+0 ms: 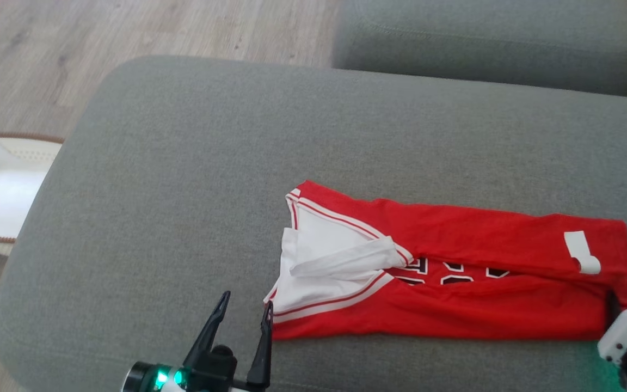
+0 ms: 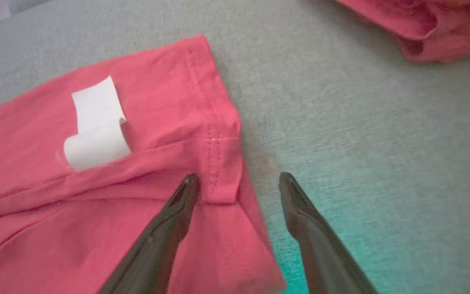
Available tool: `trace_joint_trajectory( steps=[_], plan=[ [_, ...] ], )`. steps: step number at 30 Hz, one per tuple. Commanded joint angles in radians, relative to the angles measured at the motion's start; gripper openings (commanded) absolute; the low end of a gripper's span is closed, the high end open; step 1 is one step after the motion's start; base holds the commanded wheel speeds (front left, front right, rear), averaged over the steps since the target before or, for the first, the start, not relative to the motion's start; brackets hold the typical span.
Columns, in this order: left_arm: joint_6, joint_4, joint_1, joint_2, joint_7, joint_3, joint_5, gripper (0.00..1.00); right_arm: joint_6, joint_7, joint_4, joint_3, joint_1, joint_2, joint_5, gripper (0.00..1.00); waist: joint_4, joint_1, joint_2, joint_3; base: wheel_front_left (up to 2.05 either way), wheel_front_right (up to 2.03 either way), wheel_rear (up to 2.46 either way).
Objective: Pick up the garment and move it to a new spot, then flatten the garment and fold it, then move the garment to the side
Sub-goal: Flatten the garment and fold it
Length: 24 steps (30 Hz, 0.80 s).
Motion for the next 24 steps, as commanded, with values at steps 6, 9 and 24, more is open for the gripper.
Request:
trace_joint_trajectory(
  steps=[6, 9, 24],
  plan=[
    [-0.018, -0.023, -0.059, -0.02, -0.012, 0.044, 0.023, 1.0, -0.001, 0.036, 0.017, 0.037, -0.055, -0.016, 0.013, 1.0, 0.001, 0.0, 0.0, 0.02, 0.0, 0.0, 0.0],
    [-0.023, -0.021, -0.062, -0.026, -0.012, 0.049, 0.03, 1.0, -0.001, 0.063, 0.035, 0.058, -0.057, -0.017, 0.039, 0.8, -0.006, 0.0, 0.0, 0.026, 0.0, 0.0, 0.0],
    [-0.045, -0.029, -0.078, -0.046, -0.012, 0.07, 0.055, 1.0, -0.001, 0.034, -0.097, 0.111, -0.059, -0.148, 0.105, 0.0, -0.095, 0.0, 0.0, 0.064, 0.0, 0.0, 0.0]
  ],
)
